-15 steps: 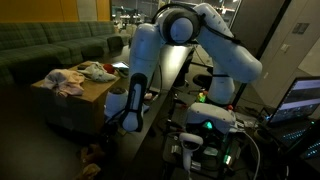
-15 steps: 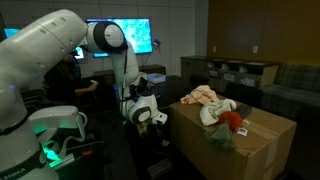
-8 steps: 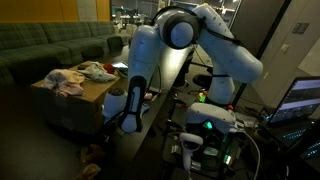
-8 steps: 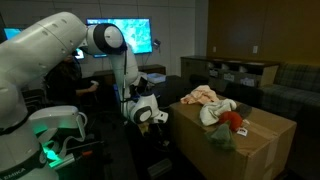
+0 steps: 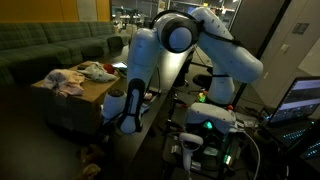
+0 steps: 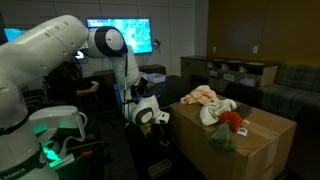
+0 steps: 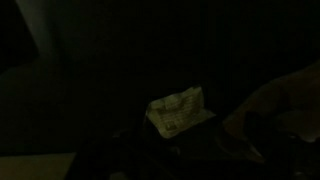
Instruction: Pick up all the objects that are on the box and put them on the table, then pick up the objects that are on the table and put them on the box
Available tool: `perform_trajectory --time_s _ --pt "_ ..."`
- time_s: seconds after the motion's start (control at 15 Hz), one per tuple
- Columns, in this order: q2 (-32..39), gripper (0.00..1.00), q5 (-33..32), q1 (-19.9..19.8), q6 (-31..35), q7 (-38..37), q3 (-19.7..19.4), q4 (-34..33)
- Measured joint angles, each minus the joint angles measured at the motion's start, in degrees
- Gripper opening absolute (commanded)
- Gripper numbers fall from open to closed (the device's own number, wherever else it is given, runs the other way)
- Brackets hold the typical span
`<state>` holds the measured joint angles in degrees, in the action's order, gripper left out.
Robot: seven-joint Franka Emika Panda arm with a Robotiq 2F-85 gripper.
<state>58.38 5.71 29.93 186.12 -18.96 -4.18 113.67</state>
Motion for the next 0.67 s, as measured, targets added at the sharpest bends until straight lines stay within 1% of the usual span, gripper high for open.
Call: perform_trajectory --time_s 0.67 --pt "1.64 1.0 0.14 0.15 0.91 0.47 -0.42 -1.26"
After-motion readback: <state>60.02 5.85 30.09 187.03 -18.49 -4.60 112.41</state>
